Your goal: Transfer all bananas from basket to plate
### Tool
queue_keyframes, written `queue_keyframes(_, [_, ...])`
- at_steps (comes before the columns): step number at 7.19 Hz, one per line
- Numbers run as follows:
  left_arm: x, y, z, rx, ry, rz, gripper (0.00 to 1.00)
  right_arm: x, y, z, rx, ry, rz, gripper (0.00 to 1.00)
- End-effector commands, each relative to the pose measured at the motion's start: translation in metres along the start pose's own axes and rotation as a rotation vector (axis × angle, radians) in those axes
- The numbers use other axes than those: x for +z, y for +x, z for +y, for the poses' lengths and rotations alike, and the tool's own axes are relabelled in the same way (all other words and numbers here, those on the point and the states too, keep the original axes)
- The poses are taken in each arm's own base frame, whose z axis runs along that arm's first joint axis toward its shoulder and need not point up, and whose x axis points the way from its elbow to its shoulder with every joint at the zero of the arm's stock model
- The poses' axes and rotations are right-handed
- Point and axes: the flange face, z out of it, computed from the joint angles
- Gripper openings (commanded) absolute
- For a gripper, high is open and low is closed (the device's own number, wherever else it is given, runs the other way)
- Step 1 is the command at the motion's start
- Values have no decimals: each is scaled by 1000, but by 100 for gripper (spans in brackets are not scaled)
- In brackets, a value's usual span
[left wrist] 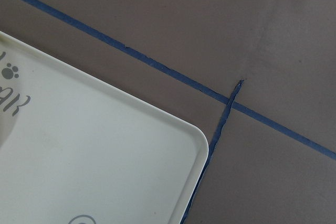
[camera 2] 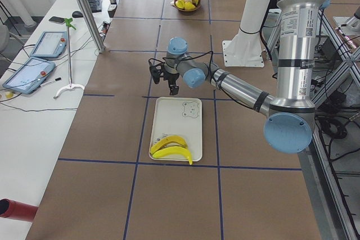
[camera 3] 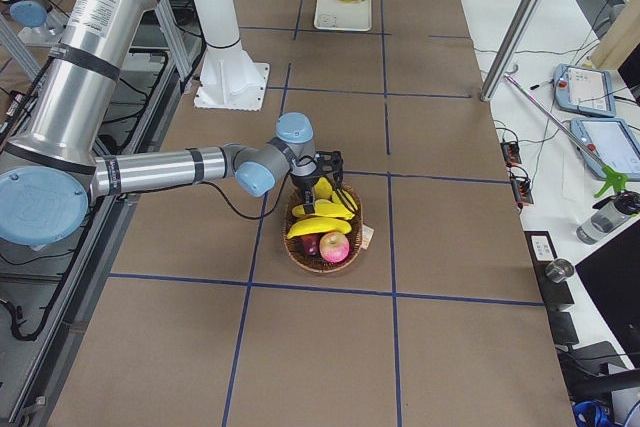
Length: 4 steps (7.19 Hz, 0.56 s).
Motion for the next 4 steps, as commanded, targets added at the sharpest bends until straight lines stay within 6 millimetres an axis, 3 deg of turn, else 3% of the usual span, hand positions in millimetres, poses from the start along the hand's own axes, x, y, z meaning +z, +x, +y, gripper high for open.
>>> queue_keyframes(1, [1, 0, 0, -1, 1, -2, 100, 1, 9, 8, 1, -12, 14, 85])
queue_keyframes(4, [1, 0, 0, 0, -1, -2, 100, 4, 10, 6, -1, 1, 35, 85])
